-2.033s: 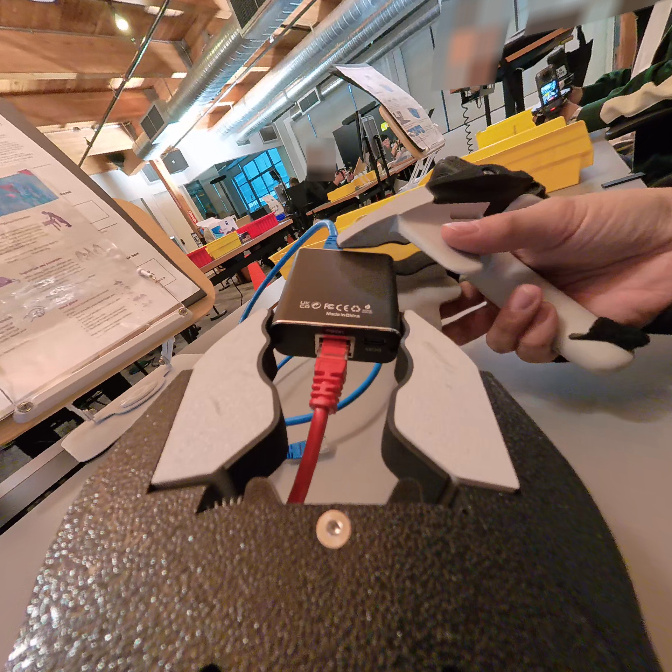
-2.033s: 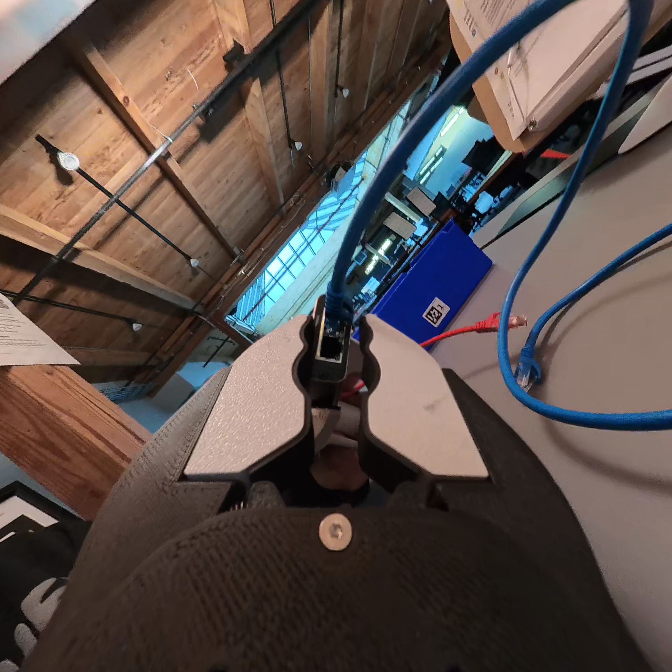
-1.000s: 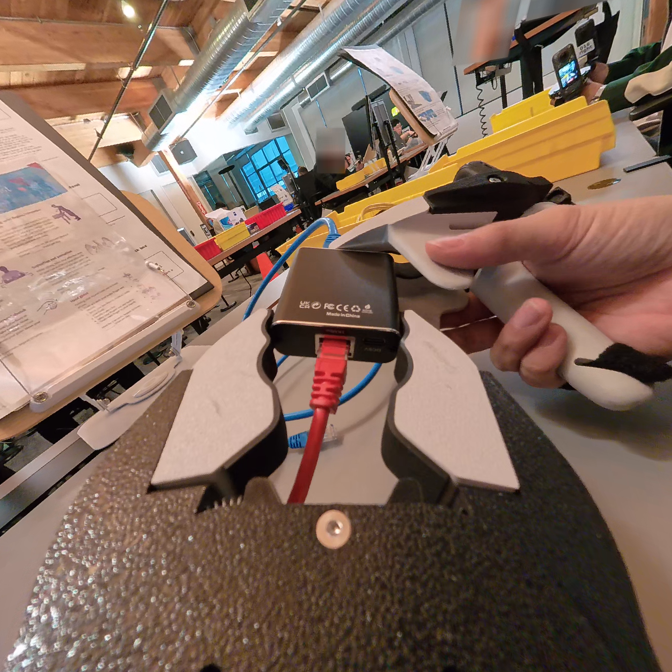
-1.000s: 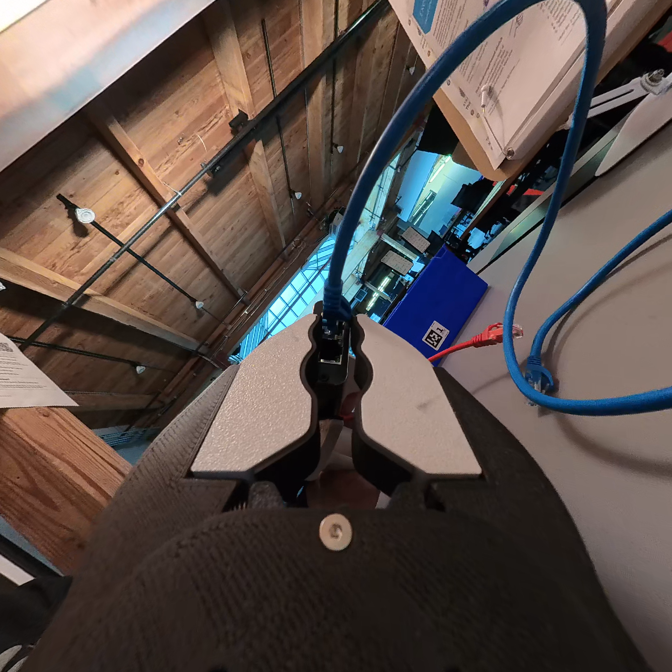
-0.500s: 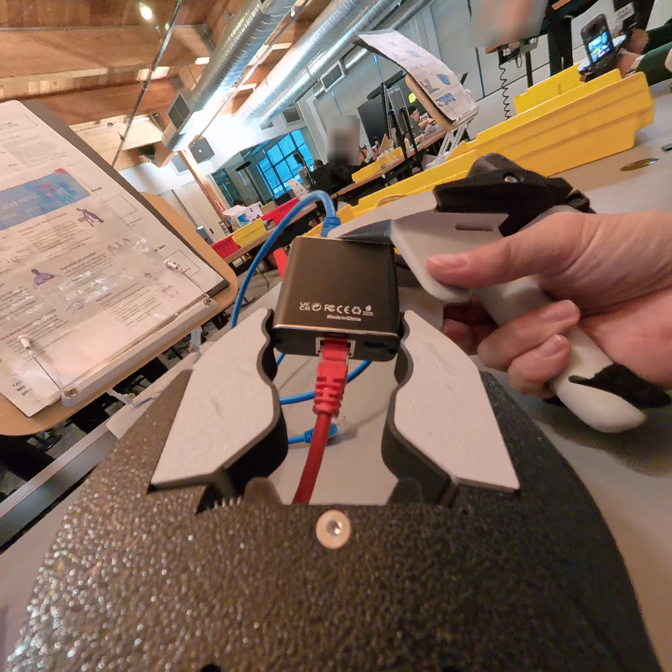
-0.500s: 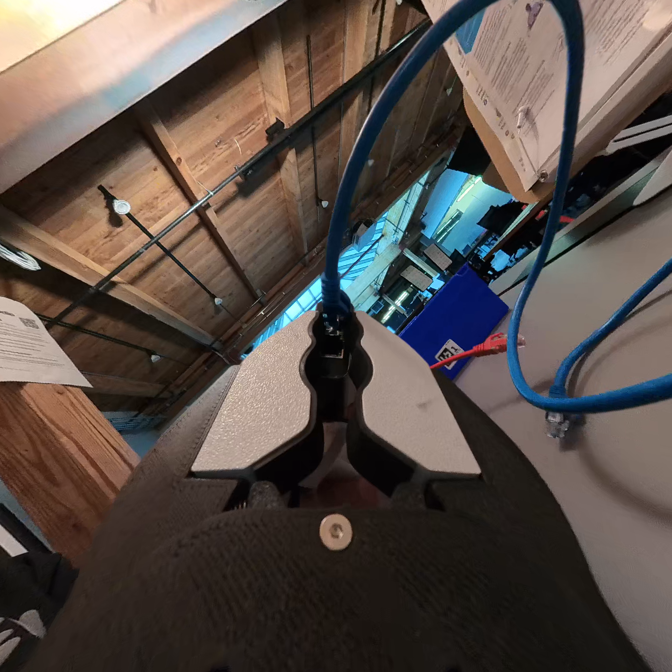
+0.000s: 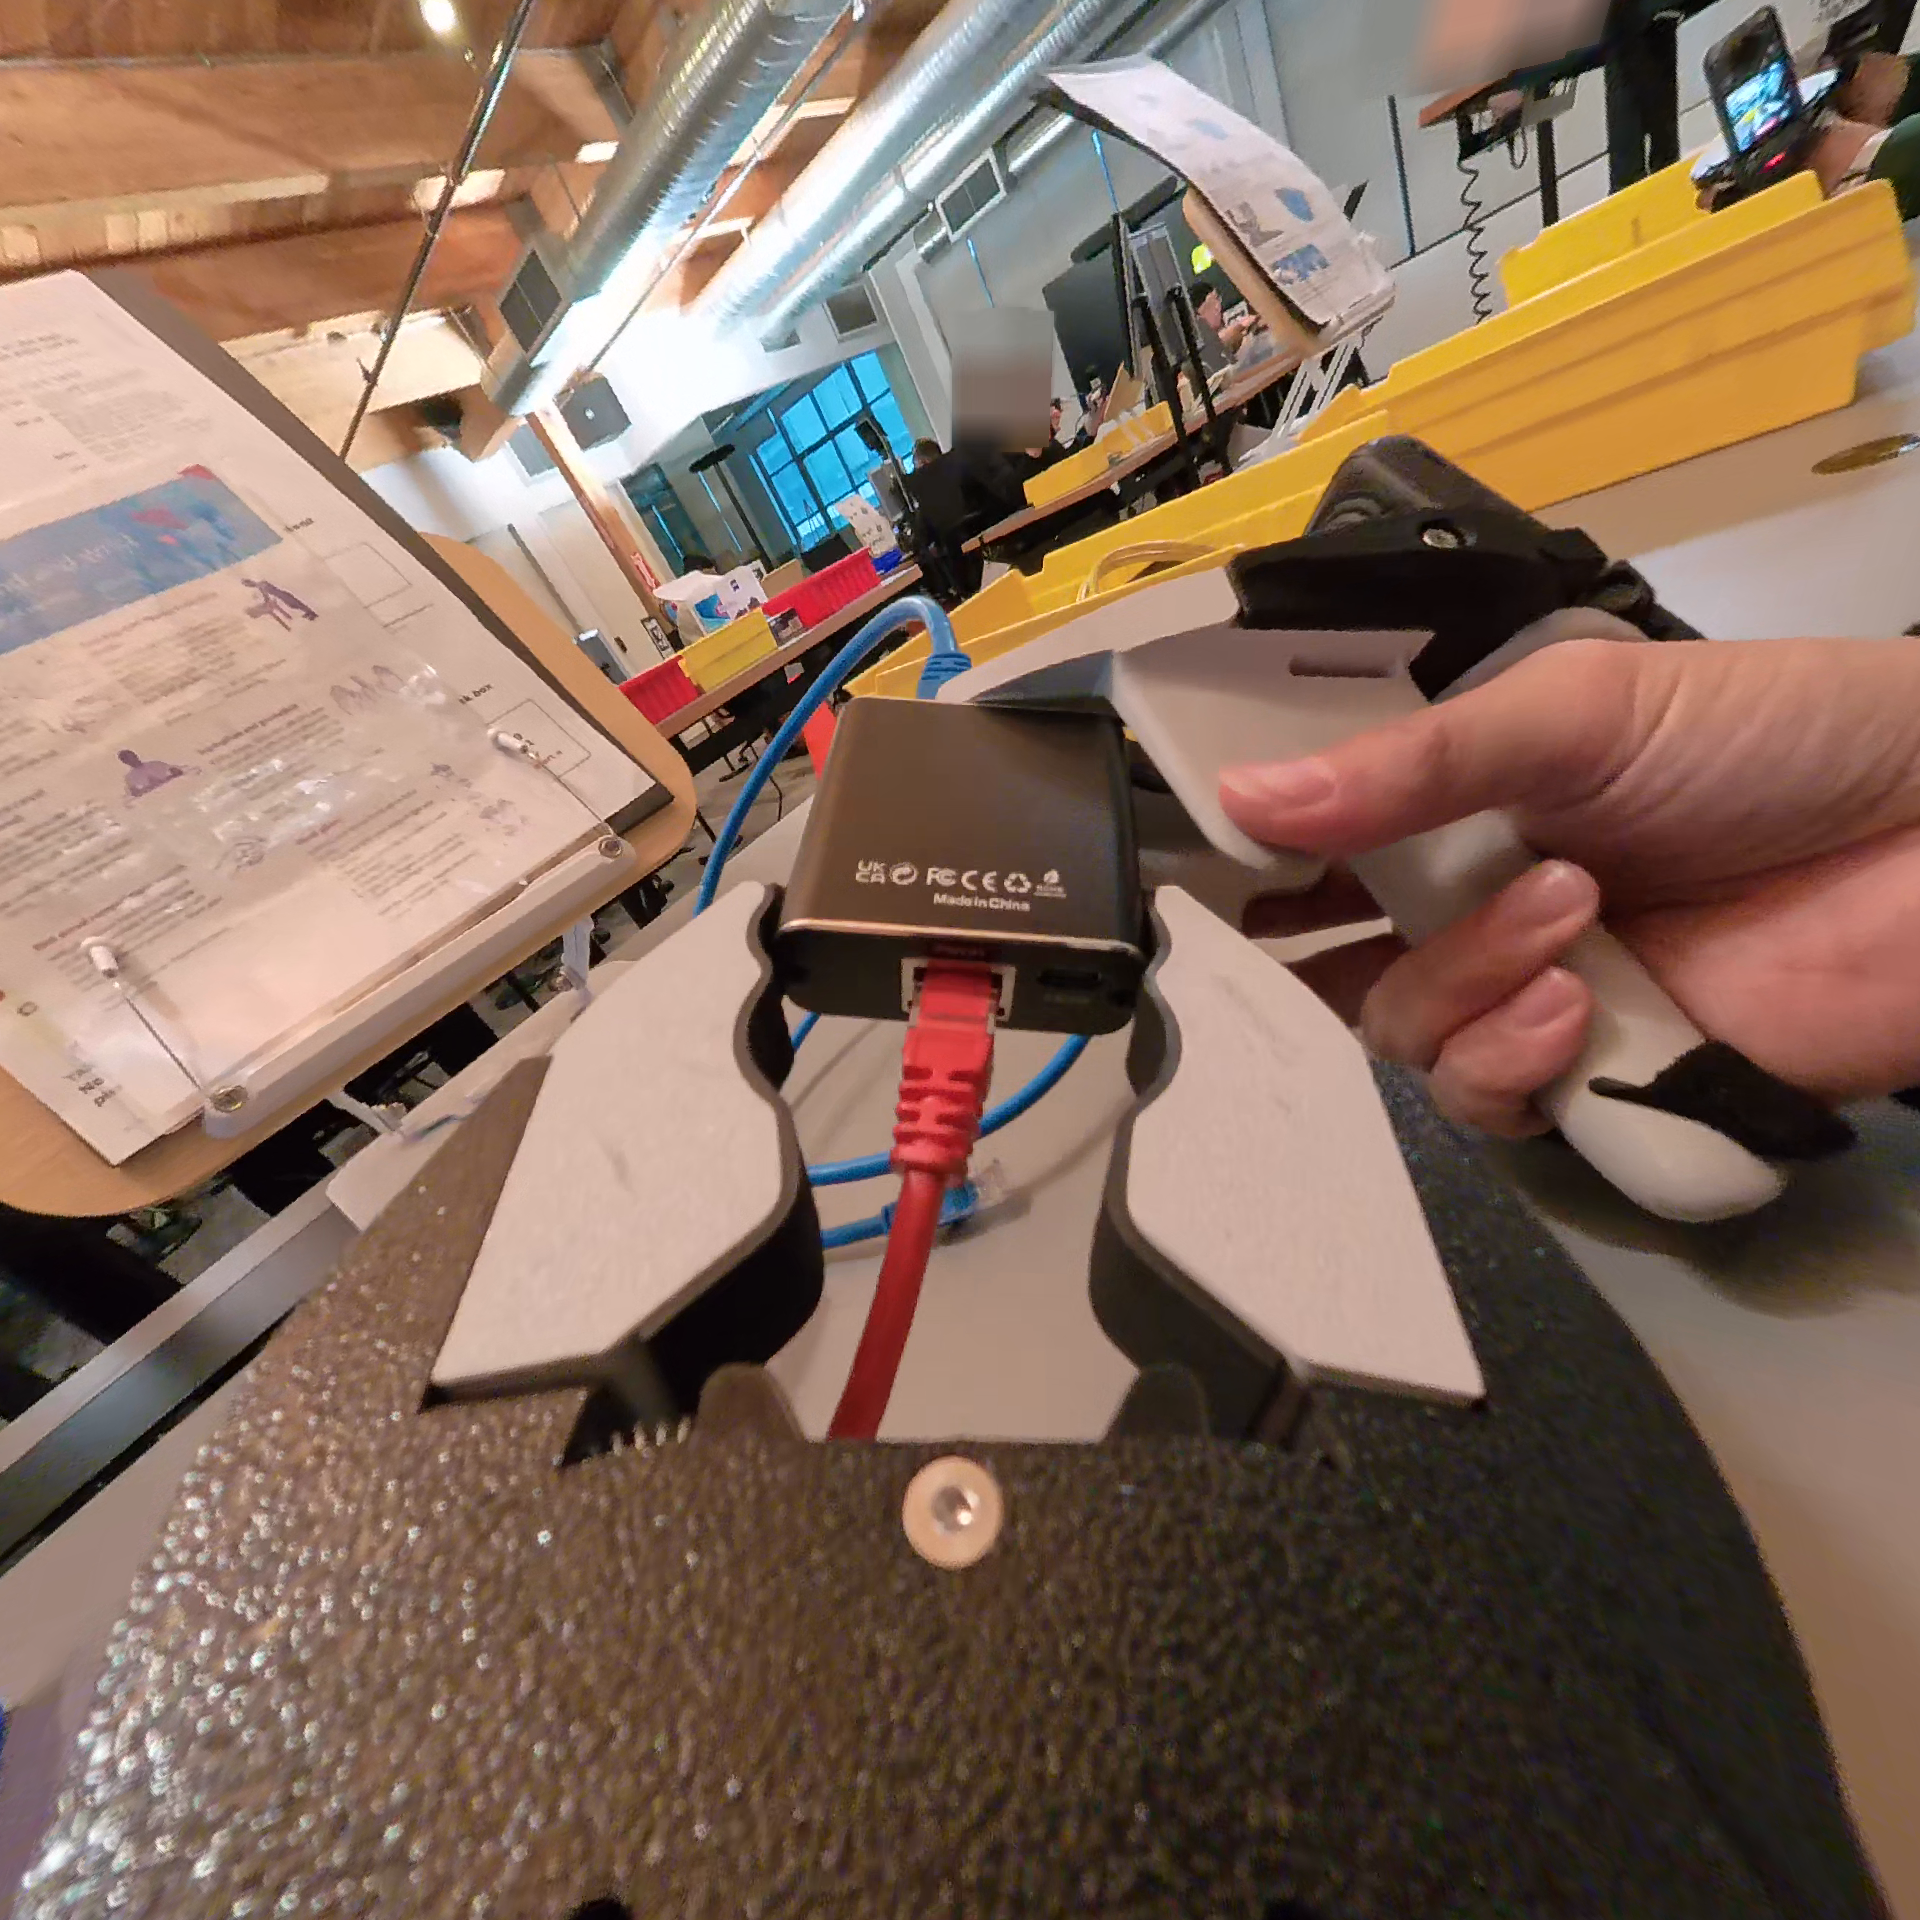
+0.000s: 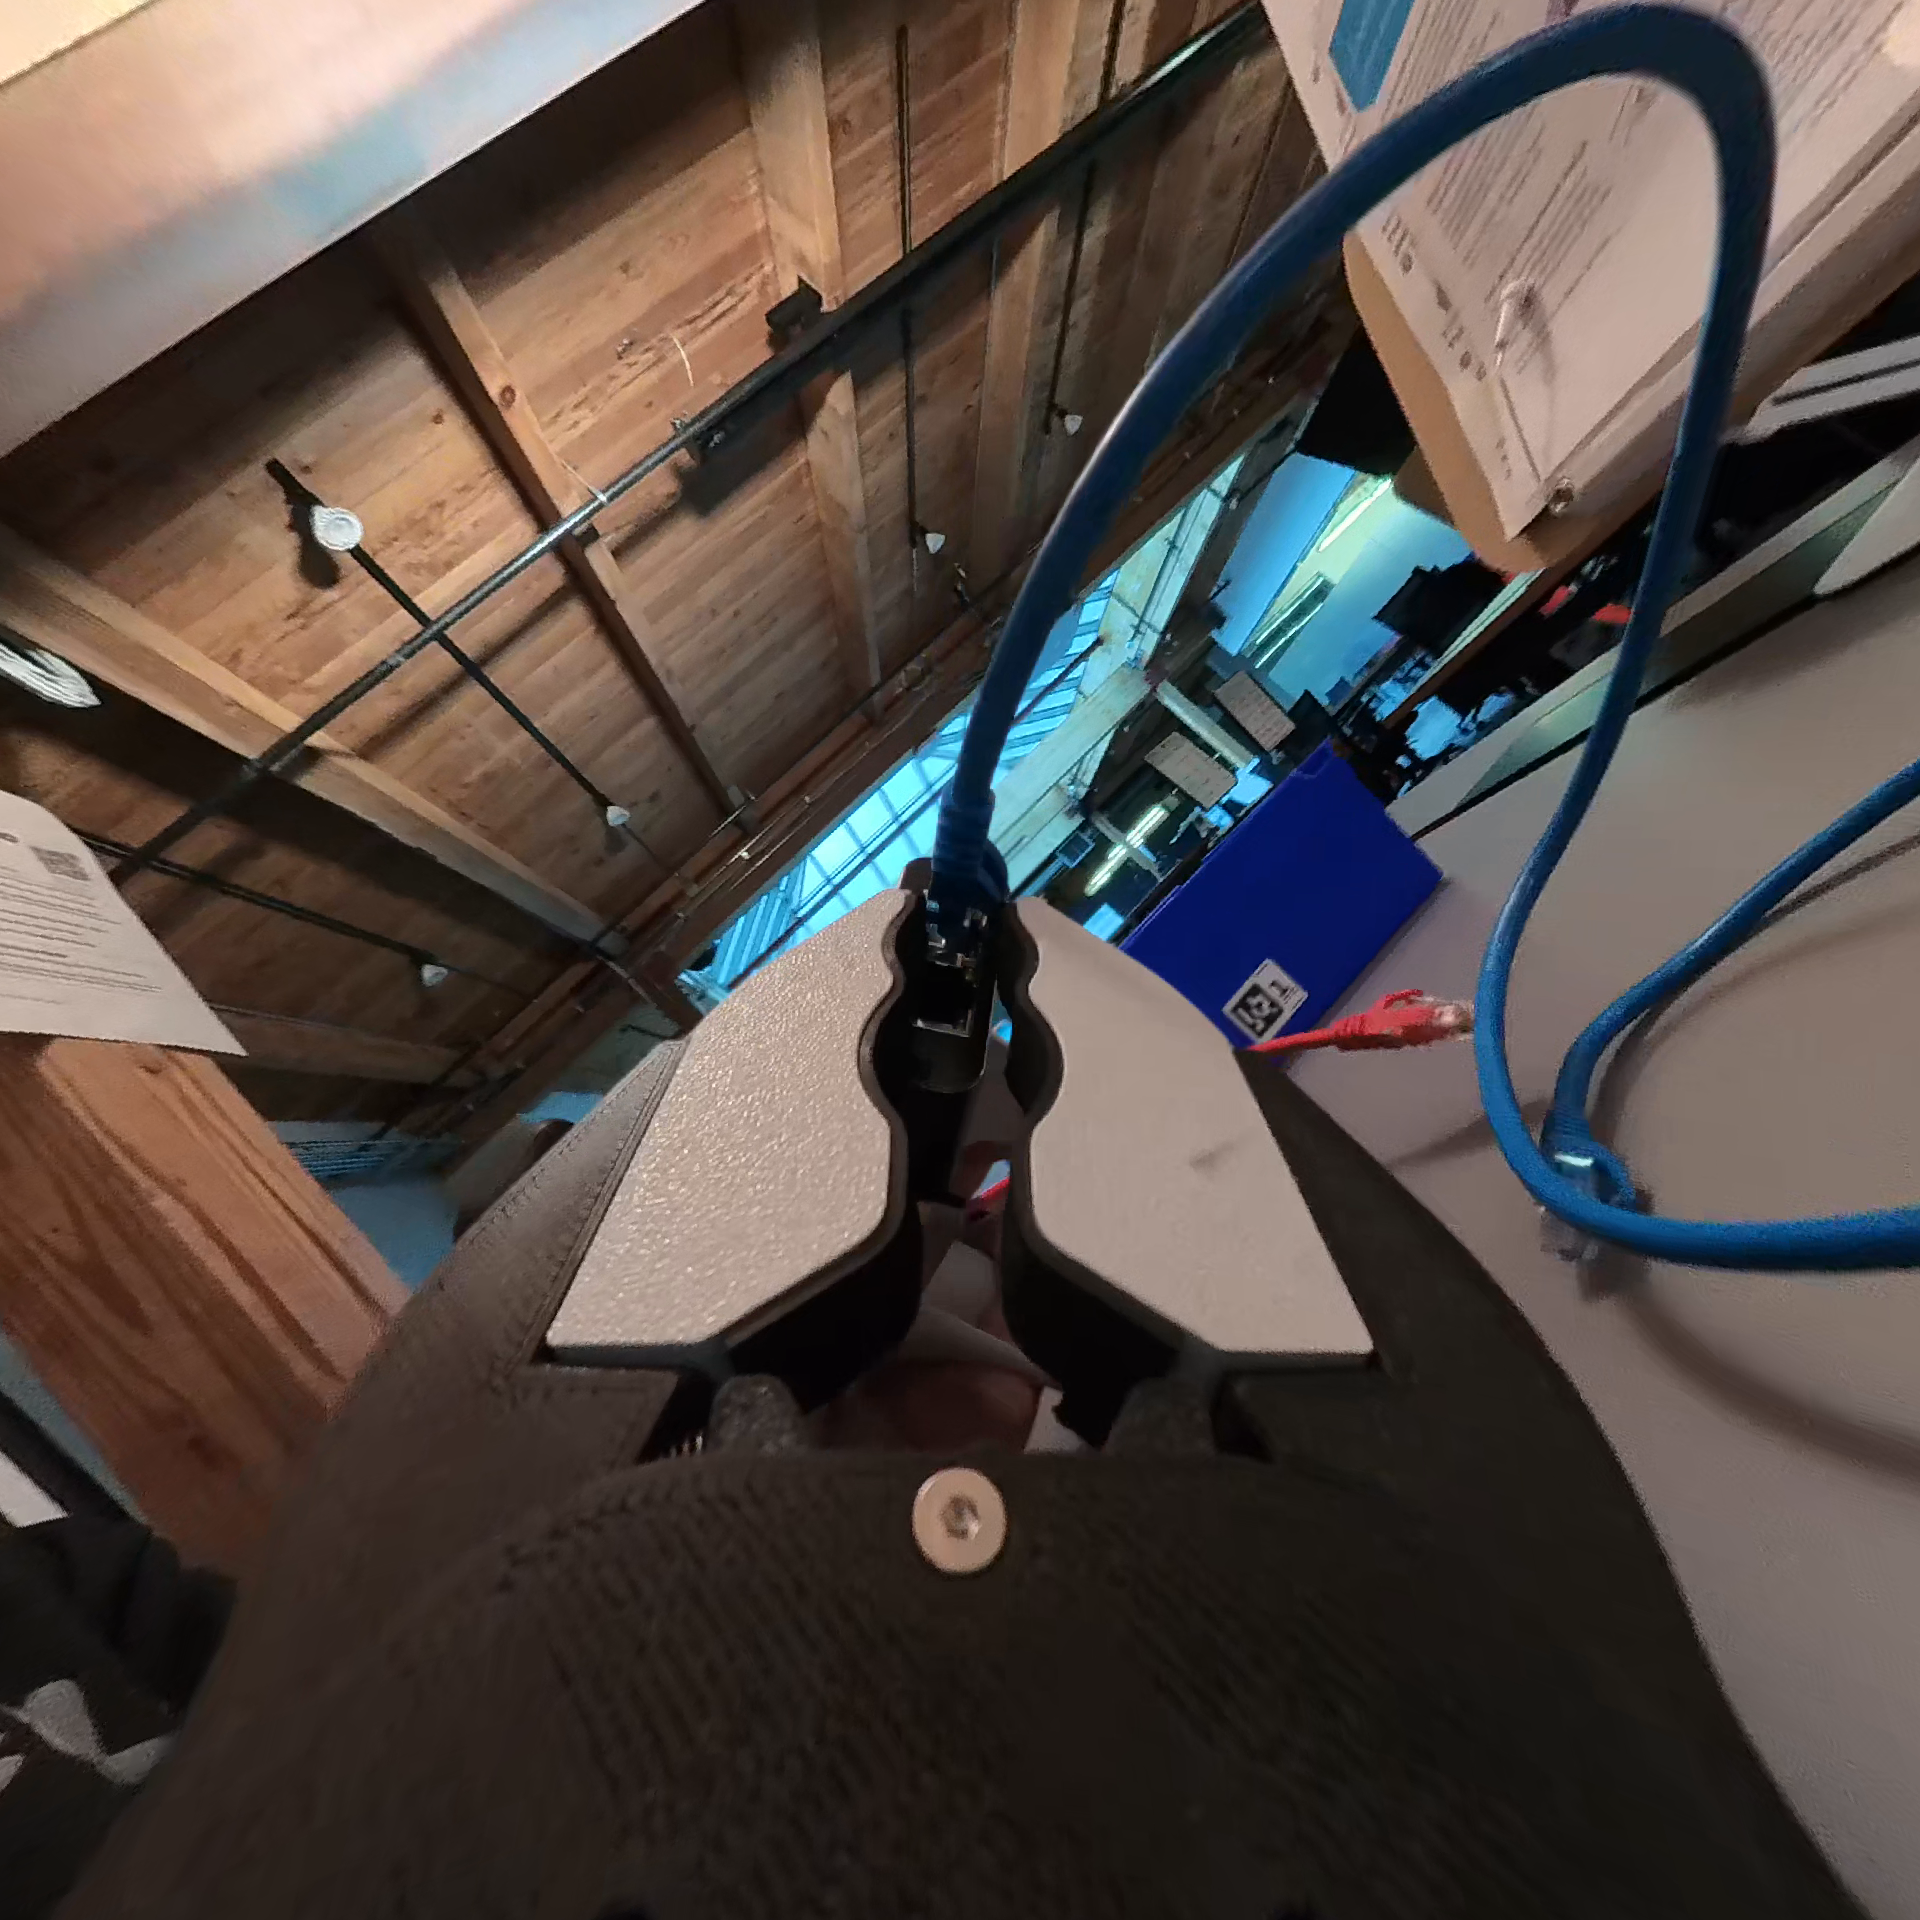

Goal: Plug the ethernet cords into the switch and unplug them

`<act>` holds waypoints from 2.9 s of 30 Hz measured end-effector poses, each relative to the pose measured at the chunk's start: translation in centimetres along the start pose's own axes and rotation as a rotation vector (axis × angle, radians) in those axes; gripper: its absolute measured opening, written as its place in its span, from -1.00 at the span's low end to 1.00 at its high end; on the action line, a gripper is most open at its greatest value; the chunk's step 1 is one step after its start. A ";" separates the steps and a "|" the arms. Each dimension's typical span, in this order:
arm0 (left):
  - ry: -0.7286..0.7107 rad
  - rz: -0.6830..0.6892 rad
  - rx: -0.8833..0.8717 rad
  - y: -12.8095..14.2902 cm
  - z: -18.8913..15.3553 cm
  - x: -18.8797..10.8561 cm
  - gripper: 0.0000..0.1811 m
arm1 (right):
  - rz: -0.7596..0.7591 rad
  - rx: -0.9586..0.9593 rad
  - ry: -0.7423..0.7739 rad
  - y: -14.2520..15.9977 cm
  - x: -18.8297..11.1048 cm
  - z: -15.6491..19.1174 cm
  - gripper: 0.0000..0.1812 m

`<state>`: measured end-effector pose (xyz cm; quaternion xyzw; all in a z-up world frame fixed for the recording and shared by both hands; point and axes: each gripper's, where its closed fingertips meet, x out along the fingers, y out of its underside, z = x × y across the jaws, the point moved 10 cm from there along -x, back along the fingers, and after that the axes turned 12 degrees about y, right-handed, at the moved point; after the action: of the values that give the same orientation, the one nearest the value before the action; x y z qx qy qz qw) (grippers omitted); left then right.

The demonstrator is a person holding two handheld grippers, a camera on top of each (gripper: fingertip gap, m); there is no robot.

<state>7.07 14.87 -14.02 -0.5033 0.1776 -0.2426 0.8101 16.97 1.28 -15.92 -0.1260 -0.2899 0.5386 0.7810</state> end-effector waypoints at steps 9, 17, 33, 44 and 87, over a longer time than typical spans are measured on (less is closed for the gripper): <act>0.014 -0.010 0.000 -0.1 -0.1 0.1 -0.31 | -0.005 -0.009 0.016 -0.2 -0.4 0.2 -0.85; 0.021 0.002 0.007 -0.1 -0.2 0.2 -0.30 | -0.014 0.028 0.008 -0.1 -0.3 0.0 -0.84; -0.005 -0.011 -0.041 -0.1 0.0 0.2 -0.30 | -0.051 0.083 0.036 0.4 0.0 0.1 -0.85; 0.000 -0.007 -0.035 0.0 -0.2 0.5 -0.30 | -0.027 -0.038 0.024 -0.1 -0.3 0.9 -0.86; -0.115 0.067 0.001 -0.7 -0.6 0.7 -0.30 | -0.063 0.042 -0.061 -0.2 0.5 -0.1 -0.87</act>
<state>7.16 13.73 -13.65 -0.5100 0.1472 -0.1861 0.8268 17.36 1.70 -15.73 -0.0838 -0.3063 0.5232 0.7909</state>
